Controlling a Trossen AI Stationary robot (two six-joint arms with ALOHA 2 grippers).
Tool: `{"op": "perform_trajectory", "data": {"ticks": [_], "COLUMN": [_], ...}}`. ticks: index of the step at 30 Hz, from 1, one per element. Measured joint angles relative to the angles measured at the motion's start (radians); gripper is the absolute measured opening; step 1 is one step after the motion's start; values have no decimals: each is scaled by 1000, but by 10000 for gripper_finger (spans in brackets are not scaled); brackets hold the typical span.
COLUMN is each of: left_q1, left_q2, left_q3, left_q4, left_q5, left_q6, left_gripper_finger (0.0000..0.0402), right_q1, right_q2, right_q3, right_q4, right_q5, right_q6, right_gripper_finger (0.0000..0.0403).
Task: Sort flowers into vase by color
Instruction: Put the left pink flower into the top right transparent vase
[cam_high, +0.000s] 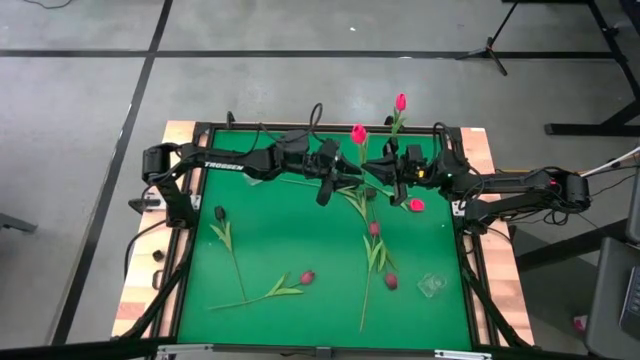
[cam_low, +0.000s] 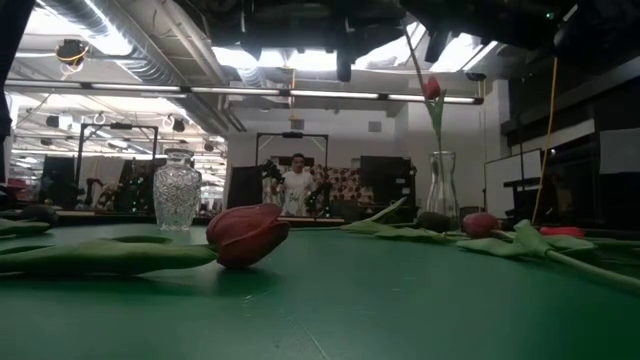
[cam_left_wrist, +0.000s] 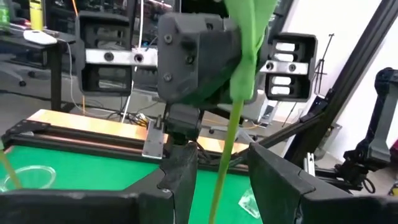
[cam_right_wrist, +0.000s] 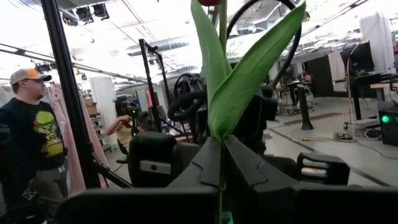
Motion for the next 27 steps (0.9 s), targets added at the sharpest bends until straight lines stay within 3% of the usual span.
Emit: {"op": "perform_trajectory", "data": {"ticks": [27], "left_q1": [-12], "left_q2": [67], "left_q3": [-1], "left_q4": [-30], "left_q5": [-26], "left_q6": [-10], "left_gripper_finger": [137], "right_q1": [1], "right_q2": [0], "right_q3": [0], "right_q4": [-77], "right_q5": [-19], "right_q6": [9], "right_gripper_finger": [7]}}
